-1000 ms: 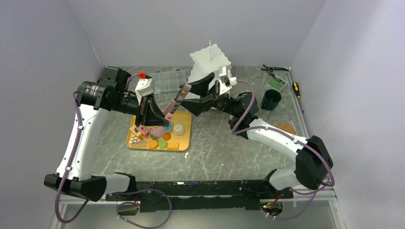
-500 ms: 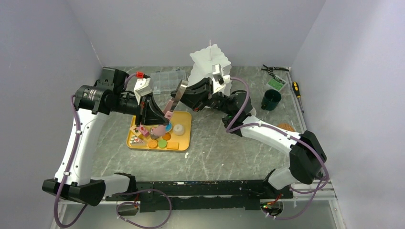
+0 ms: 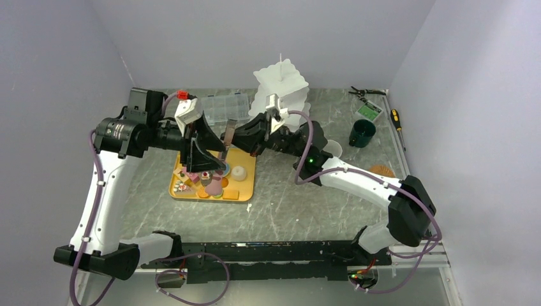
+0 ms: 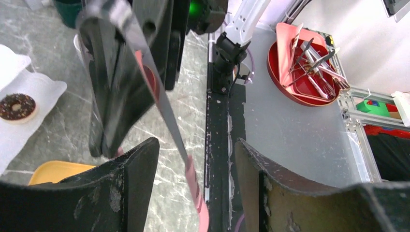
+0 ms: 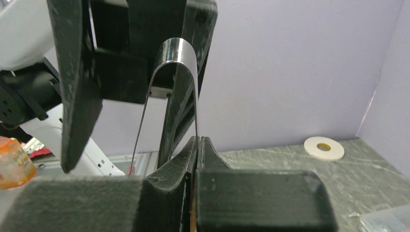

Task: Serve the afternoon tea
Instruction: Adjust the clamp.

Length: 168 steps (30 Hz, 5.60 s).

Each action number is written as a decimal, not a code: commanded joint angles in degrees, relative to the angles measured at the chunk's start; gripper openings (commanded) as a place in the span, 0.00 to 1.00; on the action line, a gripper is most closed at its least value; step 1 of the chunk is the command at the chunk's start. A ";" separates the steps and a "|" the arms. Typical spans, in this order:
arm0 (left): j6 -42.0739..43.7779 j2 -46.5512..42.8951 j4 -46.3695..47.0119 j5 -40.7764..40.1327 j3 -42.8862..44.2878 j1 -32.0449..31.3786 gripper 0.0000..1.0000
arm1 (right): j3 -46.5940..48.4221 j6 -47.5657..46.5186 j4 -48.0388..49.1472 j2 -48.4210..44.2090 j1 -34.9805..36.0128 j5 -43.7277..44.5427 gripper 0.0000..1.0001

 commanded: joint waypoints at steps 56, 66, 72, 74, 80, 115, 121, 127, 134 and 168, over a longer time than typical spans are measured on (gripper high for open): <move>-43.69 -9.36 36.58 14.53 -6.06 -0.19 0.03 | 0.27 -29.48 -12.04 0.29 -2.36 17.53 0.00; -50.53 -10.48 43.31 15.73 -6.96 -0.27 0.03 | -0.65 -26.93 -10.57 1.96 -4.52 18.28 0.00; -52.36 -11.00 45.25 16.32 -7.78 -0.49 0.03 | -0.84 -26.04 -10.24 2.91 -5.27 18.86 0.00; -52.44 -11.15 45.25 16.35 -7.88 -0.61 0.03 | -0.70 -25.74 -10.22 3.17 -5.44 18.98 0.00; -52.86 -11.52 45.36 16.80 -7.80 -0.93 0.03 | 0.33 -25.08 -10.83 4.18 -5.89 19.35 0.00; -29.94 -8.38 27.59 8.18 -7.76 -0.99 0.03 | 1.66 -11.41 2.00 -4.24 -0.83 6.78 0.36; -30.17 -8.22 26.84 8.73 -8.59 -0.94 0.03 | 1.53 -14.77 1.62 -5.72 1.14 8.30 0.37; -26.78 -7.58 22.28 9.71 -7.40 -0.97 0.03 | 1.97 -11.81 3.82 -6.66 -0.17 7.24 0.37; -23.03 -7.09 19.52 8.64 -6.75 -0.92 0.03 | 6.26 -7.28 0.71 -5.83 -0.96 0.93 0.41; -51.02 -9.96 48.31 9.25 -8.69 -0.93 0.21 | 5.44 -13.69 -2.35 -4.28 0.71 3.79 0.00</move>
